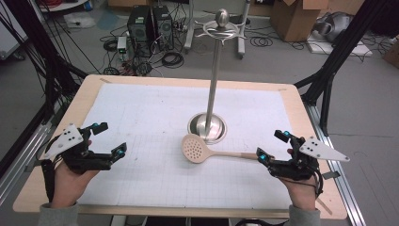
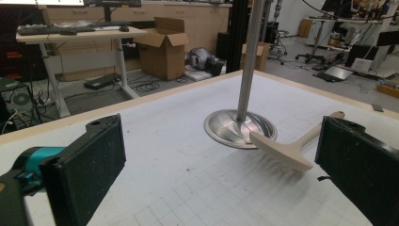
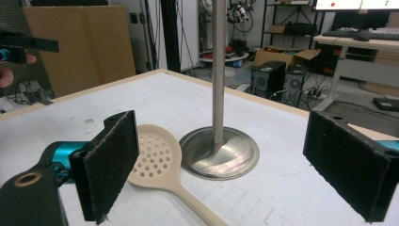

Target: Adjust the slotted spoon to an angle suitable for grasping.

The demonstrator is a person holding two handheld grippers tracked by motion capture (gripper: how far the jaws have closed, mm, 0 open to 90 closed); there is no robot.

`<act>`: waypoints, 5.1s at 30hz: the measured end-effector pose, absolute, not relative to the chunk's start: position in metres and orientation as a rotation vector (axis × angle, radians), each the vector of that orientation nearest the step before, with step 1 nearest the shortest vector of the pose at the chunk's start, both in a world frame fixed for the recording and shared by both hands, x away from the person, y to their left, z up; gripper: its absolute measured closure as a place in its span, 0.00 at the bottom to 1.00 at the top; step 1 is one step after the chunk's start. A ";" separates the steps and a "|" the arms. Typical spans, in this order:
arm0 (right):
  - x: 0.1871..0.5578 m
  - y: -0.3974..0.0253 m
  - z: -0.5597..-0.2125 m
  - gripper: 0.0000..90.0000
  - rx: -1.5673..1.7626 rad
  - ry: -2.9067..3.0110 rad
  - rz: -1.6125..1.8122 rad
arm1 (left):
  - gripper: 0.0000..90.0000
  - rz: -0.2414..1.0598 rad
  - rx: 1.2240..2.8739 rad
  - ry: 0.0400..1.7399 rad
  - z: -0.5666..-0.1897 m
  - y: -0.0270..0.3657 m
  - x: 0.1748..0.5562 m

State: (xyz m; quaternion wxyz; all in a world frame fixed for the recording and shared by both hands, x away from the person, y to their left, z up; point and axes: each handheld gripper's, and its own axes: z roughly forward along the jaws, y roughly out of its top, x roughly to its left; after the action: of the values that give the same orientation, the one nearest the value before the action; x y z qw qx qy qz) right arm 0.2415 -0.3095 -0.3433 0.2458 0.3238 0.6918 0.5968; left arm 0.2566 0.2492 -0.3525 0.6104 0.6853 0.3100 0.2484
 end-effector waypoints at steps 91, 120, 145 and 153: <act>0.324 -0.182 -0.446 1.00 1.035 2.288 1.128 | 0.03 0.555 1.666 0.813 -0.380 0.269 0.230; 0.308 -0.189 -0.445 1.00 1.040 2.299 1.185 | 0.03 0.518 1.678 0.801 -0.383 0.261 0.241; 0.274 -0.235 -0.444 1.00 1.144 2.289 1.022 | 0.03 0.468 1.688 0.773 -0.385 0.244 0.259; 0.276 -0.269 -0.445 1.00 1.251 2.233 1.024 | 0.03 0.469 1.689 0.775 -0.385 0.244 0.259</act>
State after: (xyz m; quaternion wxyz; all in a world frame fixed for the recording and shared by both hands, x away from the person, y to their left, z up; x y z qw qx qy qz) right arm 0.2760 -0.2685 -0.4449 0.1913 0.4453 0.7951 0.3645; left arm 0.2587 0.2438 -0.3855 0.5751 0.7210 0.3307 0.2000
